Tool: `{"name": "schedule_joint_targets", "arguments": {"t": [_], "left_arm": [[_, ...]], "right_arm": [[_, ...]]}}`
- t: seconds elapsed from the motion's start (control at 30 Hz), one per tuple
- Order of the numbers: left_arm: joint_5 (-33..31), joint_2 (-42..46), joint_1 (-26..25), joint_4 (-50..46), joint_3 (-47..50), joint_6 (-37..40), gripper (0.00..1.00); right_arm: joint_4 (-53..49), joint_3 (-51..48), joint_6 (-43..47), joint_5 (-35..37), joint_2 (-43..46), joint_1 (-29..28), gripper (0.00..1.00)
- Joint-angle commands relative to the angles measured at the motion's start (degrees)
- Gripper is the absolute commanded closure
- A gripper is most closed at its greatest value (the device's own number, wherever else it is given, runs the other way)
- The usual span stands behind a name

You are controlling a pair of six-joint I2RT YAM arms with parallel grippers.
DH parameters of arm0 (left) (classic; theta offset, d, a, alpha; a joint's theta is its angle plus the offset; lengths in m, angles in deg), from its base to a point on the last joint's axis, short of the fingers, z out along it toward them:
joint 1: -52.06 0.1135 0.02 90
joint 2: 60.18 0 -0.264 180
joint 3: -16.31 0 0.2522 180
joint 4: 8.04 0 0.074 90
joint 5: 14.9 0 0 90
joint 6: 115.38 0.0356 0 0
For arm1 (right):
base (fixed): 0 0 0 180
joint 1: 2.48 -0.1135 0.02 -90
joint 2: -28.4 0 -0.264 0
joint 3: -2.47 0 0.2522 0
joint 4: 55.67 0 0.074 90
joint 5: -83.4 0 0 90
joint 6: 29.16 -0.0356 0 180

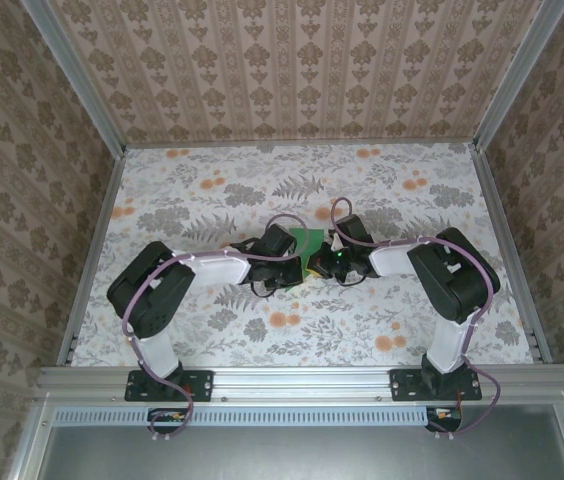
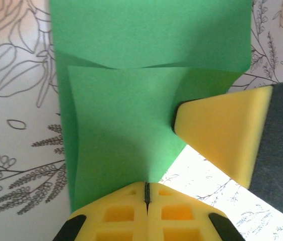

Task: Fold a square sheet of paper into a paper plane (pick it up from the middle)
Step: Third fold the triangle at the center of the table.

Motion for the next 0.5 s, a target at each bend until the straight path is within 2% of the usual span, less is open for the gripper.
{"name": "schedule_joint_targets", "arguments": {"t": [0.0,0.47], "left_arm": [[-1.6,0.2,0.7,-1.8,1.5,-0.6,0.95],[-0.6,3.6,1.1,-2.4,6.3,-1.3,0.96]], "right_arm": [[-9.1,-2.4,0.4,8.7,-2.3,0.5,1.0],[-11.6,-1.9,1.3,10.4,-2.8,0.5,1.0]]}}
